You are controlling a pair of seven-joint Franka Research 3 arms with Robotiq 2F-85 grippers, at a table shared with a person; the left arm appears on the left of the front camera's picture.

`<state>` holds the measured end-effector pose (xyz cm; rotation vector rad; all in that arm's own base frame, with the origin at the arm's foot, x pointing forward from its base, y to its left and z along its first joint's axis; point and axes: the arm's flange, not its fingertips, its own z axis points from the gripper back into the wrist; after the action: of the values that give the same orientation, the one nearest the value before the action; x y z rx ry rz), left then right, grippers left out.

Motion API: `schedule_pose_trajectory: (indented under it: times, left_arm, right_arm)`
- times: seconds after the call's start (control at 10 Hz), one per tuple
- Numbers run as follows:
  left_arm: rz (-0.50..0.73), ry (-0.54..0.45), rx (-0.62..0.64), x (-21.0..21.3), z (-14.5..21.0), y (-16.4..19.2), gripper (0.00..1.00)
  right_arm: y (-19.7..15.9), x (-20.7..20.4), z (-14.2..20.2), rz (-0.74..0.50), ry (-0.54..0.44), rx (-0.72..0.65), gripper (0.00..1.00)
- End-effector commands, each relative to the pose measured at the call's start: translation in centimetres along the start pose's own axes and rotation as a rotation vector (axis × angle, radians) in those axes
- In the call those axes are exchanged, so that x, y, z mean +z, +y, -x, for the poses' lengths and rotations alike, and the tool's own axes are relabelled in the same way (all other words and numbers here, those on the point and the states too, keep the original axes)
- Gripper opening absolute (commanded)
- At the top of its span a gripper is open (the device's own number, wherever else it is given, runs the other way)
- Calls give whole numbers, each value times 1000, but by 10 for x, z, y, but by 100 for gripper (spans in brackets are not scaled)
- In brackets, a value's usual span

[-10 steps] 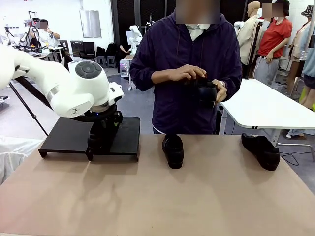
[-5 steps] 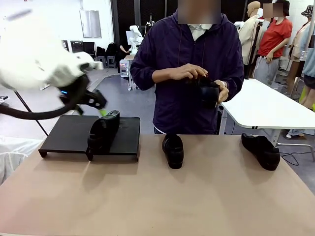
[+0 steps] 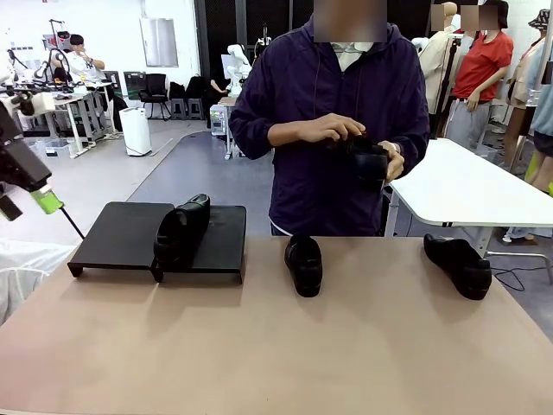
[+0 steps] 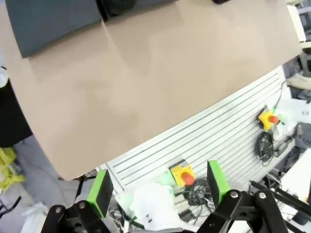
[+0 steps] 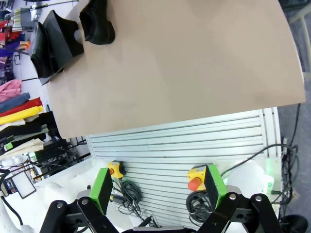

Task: Organize the shoes by placing them on the stand.
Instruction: Place the Shoe from the middle of the table onto the Shoes Stand, then pick up one Shoe and place it in the middle of the table.

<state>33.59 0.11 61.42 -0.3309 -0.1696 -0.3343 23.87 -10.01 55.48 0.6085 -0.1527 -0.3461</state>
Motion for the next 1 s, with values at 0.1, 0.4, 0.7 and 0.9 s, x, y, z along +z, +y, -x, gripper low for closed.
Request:
schedule_pose_trajectory:
  times: [0.1,0.4,0.7,0.9]
  left_arm:
    - [-8,-24,8,6,-3,-9,100]
    - [-8,-24,8,6,-3,-9,100]
    - [-8,-24,8,6,-3,-9,100]
    - [-8,-24,8,6,-3,-9,100]
  right_arm:
    - [1,1,0,-26,1,14,100]
    - [1,1,0,-26,1,14,100]
    - [1,1,0,-26,1,14,100]
    - [1,1,0,-26,1,14,100]
